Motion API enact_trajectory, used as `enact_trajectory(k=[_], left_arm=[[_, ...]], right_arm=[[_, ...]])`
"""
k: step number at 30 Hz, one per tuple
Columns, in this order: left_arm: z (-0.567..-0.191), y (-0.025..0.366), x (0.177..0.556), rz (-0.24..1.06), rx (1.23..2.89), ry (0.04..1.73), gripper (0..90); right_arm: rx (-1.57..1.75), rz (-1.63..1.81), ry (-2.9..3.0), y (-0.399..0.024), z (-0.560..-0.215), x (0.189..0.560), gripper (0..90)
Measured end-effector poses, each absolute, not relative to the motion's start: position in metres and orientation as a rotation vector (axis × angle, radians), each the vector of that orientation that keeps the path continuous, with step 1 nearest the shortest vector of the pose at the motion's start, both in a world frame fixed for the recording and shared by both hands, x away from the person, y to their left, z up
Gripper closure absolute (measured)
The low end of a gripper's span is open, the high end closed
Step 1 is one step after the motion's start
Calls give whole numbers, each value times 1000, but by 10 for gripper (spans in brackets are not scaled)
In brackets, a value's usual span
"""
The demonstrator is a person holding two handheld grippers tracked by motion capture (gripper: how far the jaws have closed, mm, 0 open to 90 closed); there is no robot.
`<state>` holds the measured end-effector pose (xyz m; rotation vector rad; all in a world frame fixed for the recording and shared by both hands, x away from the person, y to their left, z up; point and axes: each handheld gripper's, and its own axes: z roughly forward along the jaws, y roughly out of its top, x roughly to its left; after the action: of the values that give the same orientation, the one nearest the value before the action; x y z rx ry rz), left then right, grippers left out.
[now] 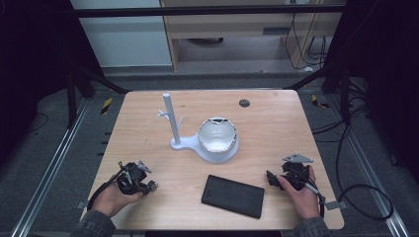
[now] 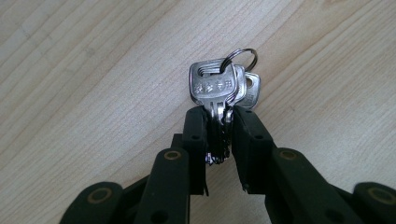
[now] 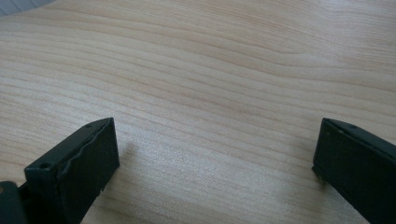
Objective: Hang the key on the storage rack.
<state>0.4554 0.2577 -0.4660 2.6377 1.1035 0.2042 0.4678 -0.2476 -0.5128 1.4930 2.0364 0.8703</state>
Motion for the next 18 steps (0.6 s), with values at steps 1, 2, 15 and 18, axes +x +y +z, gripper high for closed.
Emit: enact_trajectory(k=[1,2,15,18], left_arm=[[-465,257,455,213,2640,1101,766],[-465,256,454,220,2634,1103,811],[-457,257,452,251,2649,1093,878],[-458,258,454,248,2642,1100,883]], right_arm=[[1496,874,2035,-247,-513,468,3],[1494,873,2035,-247,-513,468,3],[1485,877,2047,-245,-513,467,6],[1475,877,2052,-244,-513,467,6]])
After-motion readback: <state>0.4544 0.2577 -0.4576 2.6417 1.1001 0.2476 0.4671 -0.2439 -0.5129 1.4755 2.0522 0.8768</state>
